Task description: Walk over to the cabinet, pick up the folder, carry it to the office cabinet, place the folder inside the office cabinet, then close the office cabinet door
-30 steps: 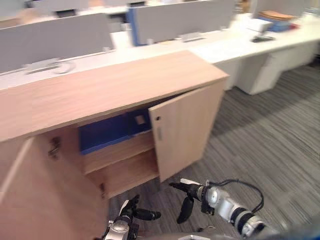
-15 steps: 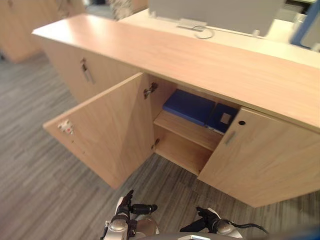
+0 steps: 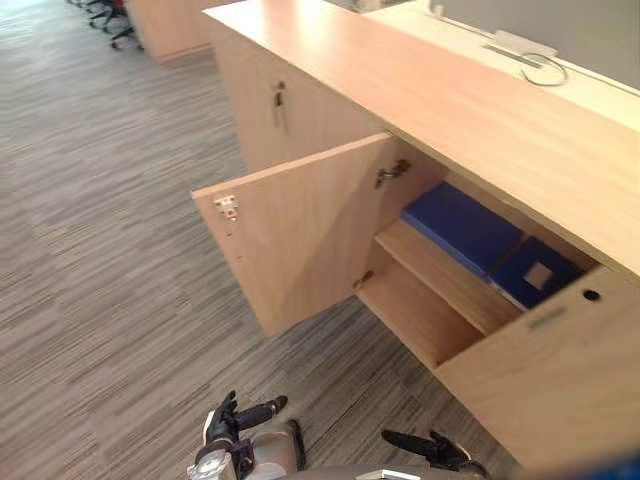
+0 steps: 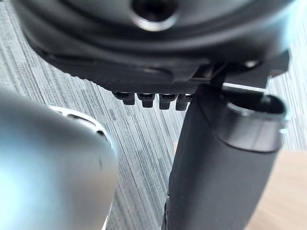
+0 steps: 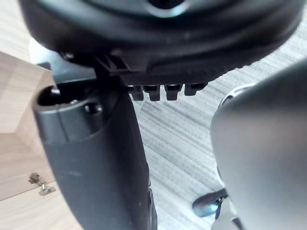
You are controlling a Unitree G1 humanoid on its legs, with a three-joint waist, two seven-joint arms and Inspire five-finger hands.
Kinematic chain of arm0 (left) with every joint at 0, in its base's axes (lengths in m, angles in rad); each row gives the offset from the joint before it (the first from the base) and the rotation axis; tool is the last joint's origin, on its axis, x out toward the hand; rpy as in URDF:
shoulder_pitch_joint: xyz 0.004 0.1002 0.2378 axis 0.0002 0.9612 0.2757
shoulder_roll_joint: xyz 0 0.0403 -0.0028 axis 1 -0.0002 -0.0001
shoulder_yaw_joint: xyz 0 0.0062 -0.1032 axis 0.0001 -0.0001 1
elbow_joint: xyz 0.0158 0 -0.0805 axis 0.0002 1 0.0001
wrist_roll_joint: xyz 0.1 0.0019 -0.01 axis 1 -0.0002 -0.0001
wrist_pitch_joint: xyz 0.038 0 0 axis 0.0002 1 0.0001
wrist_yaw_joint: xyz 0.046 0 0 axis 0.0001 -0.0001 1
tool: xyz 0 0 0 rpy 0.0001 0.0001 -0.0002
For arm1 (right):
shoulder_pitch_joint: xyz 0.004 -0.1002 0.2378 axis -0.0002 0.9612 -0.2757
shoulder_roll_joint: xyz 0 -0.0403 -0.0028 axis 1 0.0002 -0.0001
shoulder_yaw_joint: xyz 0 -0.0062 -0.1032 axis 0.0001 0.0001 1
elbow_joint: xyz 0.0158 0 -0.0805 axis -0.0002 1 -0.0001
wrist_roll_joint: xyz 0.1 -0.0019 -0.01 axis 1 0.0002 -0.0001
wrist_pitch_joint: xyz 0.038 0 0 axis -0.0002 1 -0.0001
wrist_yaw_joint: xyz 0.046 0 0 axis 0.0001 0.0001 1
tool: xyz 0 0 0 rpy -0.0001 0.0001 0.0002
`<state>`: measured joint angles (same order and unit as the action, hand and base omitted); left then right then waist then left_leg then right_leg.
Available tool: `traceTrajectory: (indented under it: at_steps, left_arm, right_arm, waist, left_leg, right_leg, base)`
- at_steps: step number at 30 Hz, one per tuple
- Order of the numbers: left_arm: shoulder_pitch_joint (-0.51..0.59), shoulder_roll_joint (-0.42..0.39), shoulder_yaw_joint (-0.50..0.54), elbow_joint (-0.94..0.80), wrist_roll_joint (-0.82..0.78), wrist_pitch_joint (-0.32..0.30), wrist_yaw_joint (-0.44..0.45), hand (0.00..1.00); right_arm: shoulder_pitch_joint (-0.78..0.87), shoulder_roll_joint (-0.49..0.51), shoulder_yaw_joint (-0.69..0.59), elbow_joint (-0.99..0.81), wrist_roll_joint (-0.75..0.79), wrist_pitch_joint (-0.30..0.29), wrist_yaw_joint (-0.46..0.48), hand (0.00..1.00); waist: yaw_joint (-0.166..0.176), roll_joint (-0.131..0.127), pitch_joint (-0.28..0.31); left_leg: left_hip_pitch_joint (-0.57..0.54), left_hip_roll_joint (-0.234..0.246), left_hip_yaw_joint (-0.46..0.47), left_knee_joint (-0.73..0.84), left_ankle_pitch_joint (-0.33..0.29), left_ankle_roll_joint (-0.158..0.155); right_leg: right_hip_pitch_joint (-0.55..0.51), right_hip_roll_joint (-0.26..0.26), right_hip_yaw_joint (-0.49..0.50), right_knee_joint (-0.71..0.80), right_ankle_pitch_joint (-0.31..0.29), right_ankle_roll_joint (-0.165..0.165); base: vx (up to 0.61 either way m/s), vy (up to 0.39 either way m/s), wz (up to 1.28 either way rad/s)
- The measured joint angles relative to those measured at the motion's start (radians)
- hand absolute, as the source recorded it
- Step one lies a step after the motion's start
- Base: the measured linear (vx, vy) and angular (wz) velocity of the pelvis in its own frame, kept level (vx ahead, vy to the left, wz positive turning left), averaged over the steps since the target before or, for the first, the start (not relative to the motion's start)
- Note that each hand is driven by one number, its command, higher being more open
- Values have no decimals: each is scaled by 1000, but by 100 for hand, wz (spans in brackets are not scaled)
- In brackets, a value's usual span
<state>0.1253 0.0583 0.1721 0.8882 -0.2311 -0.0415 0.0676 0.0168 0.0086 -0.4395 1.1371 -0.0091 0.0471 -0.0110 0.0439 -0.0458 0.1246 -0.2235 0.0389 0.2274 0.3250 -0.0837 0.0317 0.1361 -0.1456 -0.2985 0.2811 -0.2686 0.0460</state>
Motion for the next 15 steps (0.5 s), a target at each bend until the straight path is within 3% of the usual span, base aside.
traceTrajectory:
  at_steps: [2,3,4,9,15]
  left_arm:
    - [35,-17,-1,-33,-71,-1,0,100]
    - [41,-19,-1,-51,-90,-1,0,100]
    - [47,-15,-2,-91,-118,-3,0,100]
    - [68,-39,7,-185,-131,8,-4,100]
    - [64,-28,149,-391,-8,28,26,100]
  right_arm:
    - [3,-14,-15,6,58,-10,0,100]
    - [3,-15,-16,6,71,-13,-2,100]
    - [-3,-15,-16,5,101,-17,-6,100]
    - [23,-20,-54,1,132,-8,-15,100]
    - [67,-31,-49,-22,130,-6,-17,100]
  waist:
    - [-11,32,-22]
    - [-16,41,-27]
    - [-25,31,-31]
    - [-31,43,-6]
    - [-37,39,-6]
  left_leg:
    - [102,-36,-40,-277,149,2]
    - [111,-42,-52,-334,186,-2]
    - [117,-64,-81,-420,236,2]
    - [145,-79,-79,-423,249,3]
    - [151,-84,-68,-423,246,-1]
  right_leg:
    - [-12,11,2,-27,66,-14]
    - [-14,18,2,-62,67,-12]
    - [-10,22,-7,-122,74,-3]
    - [52,8,-4,-182,51,36]
    - [61,1,-4,-200,20,50]
  base:
    - [51,42,43]
    - [11,-9,59]
    - [-12,-49,62]
    - [-68,-61,4]
    - [-61,-15,-5]
